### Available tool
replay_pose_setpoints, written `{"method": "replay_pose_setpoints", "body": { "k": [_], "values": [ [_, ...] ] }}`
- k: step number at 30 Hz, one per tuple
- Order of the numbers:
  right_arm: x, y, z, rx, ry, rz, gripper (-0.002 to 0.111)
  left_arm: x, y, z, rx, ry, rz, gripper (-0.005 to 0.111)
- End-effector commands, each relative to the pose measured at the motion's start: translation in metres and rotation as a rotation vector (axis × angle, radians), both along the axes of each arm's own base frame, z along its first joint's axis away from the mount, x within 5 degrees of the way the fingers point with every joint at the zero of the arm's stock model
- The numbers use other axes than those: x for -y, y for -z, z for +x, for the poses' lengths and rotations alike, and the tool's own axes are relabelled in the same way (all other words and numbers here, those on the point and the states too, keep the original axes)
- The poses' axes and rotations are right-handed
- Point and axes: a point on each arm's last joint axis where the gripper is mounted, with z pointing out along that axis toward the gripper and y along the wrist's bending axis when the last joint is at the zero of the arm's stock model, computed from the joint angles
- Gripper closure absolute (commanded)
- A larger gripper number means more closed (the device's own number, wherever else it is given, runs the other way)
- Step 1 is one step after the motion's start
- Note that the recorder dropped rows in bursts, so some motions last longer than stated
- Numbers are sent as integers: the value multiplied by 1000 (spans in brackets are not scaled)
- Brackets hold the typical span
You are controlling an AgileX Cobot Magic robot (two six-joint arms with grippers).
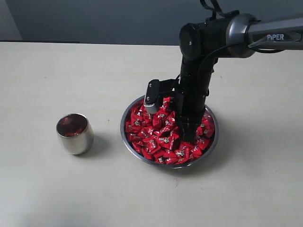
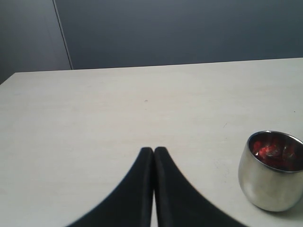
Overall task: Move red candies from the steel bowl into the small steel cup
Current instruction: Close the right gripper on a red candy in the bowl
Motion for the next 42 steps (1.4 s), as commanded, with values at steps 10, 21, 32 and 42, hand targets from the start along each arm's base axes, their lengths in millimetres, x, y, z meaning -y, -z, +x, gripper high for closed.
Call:
{"method": "replay_pose_setpoints", "body": {
  "k": [10, 21, 32, 42],
  "values": [
    [2, -20, 1, 50, 21, 14, 76, 0, 1, 0, 3, -1, -4, 106],
    [2, -18, 8, 126, 25, 8, 65, 0, 1, 0, 3, -1, -4, 106],
    [2, -6, 8, 95, 34, -22, 65, 0, 1, 0, 3, -1, -4, 106],
    [-2, -6, 8, 118, 25, -10, 65, 0, 1, 0, 3, -1, -4, 106]
  ]
}}
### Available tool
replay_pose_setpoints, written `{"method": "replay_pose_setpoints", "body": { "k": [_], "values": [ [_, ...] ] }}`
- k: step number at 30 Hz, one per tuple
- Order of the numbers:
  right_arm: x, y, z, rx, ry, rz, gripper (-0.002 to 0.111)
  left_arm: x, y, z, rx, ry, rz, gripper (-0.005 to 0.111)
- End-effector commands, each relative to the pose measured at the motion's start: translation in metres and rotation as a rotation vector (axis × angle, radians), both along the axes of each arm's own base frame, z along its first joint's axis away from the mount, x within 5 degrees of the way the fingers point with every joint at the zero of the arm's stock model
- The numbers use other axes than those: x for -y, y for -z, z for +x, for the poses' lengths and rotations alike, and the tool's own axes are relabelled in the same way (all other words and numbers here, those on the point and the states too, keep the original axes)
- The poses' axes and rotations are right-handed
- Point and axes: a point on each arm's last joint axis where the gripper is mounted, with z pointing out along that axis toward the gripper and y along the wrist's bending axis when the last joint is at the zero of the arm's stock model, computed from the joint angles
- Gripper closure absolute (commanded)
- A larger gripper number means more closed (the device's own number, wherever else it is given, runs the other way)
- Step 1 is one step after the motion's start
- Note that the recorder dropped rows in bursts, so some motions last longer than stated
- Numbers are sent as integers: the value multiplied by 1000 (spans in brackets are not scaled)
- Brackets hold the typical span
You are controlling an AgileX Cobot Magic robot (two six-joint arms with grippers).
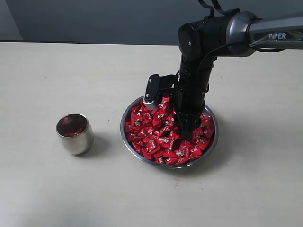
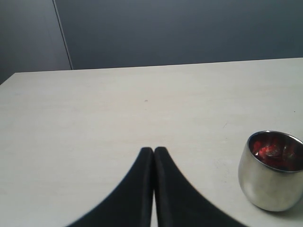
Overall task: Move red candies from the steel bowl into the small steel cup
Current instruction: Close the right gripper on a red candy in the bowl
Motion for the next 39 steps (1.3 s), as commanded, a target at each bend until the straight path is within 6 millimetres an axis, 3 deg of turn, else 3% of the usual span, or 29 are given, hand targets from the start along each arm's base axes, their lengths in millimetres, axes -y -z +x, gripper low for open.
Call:
{"method": "replay_pose_setpoints", "body": {
  "k": [1, 9, 39],
  "values": [
    [-2, -2, 3, 25, -5, 10, 65, 0, 1, 0, 3, -1, -4, 106],
    [-2, 15, 3, -5, -8, -21, 65, 0, 1, 0, 3, -1, -4, 106],
    [-2, 20, 3, -21, -2, -29, 71, 0, 1, 0, 3, -1, -4, 106]
  ]
}}
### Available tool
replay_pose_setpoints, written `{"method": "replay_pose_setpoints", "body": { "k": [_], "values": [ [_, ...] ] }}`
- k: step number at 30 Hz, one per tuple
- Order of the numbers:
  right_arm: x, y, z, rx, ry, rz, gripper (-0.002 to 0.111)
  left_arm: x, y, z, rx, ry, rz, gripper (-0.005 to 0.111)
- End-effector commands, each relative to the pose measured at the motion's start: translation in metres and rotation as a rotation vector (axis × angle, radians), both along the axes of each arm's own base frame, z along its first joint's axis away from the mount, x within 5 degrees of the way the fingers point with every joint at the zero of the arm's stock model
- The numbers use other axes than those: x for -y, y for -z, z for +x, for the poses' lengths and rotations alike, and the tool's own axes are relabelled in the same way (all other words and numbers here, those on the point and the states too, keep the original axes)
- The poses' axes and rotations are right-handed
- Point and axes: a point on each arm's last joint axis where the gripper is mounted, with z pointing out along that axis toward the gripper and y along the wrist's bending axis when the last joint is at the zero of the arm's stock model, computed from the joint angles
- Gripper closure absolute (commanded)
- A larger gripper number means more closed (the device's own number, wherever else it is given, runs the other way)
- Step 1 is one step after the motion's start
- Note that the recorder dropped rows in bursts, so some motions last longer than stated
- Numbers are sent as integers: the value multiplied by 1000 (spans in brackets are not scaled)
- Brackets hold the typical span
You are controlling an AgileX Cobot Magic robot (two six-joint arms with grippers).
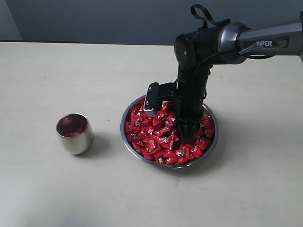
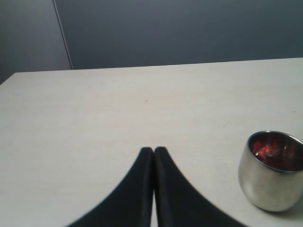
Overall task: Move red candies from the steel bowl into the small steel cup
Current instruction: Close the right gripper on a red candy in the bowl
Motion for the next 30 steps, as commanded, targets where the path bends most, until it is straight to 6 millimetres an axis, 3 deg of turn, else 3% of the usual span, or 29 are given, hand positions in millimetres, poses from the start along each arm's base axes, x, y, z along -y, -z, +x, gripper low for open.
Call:
{"method": "replay_pose_setpoints", "body": {
  "k": [1, 8, 13, 16, 26, 30],
  "values": [
    [0, -1, 1, -1, 4, 4, 71, 0, 1, 0, 3, -1, -4, 106],
    [0, -1, 1, 3, 13, 6, 74, 0, 1, 0, 3, -1, -4, 106],
    [0, -1, 1, 2, 12, 4, 97, 0, 1, 0, 3, -1, -4, 106],
    [0, -1, 1, 2, 10, 2, 103, 0, 1, 0, 3, -1, -4, 106],
    [1, -2, 2, 10, 1, -10, 103, 0, 1, 0, 3, -1, -4, 106],
    [2, -12, 2, 31, 1, 4, 103, 0, 1, 0, 3, -1, -4, 106]
  ]
}}
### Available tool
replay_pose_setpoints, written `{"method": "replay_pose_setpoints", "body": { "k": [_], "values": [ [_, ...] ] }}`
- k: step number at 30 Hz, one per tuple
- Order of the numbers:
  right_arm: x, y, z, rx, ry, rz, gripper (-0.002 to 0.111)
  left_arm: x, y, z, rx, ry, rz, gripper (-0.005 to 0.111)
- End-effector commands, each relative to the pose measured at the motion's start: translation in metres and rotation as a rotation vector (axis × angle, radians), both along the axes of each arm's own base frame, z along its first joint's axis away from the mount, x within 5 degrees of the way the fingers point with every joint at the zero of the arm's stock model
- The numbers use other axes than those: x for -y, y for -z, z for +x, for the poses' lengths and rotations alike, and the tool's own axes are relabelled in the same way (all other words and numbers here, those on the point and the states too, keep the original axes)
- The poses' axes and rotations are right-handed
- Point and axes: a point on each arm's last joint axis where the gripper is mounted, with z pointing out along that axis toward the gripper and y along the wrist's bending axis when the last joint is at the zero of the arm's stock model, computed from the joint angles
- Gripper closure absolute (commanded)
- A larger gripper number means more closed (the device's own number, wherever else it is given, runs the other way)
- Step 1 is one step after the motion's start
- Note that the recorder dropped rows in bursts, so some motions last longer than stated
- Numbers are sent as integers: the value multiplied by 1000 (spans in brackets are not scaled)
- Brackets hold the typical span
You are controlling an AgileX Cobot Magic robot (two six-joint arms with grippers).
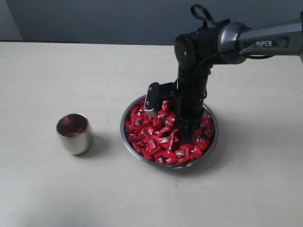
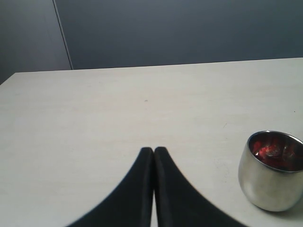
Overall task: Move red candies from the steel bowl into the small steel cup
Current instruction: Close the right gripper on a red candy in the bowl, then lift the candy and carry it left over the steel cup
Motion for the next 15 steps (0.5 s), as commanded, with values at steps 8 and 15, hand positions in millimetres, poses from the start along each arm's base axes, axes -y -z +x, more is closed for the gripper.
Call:
{"method": "replay_pose_setpoints", "body": {
  "k": [8, 15],
  "values": [
    [3, -35, 1, 78, -1, 39, 103, 0, 1, 0, 3, -1, -4, 106],
    [8, -52, 2, 146, 41, 25, 104, 0, 1, 0, 3, -1, -4, 106]
  ]
}}
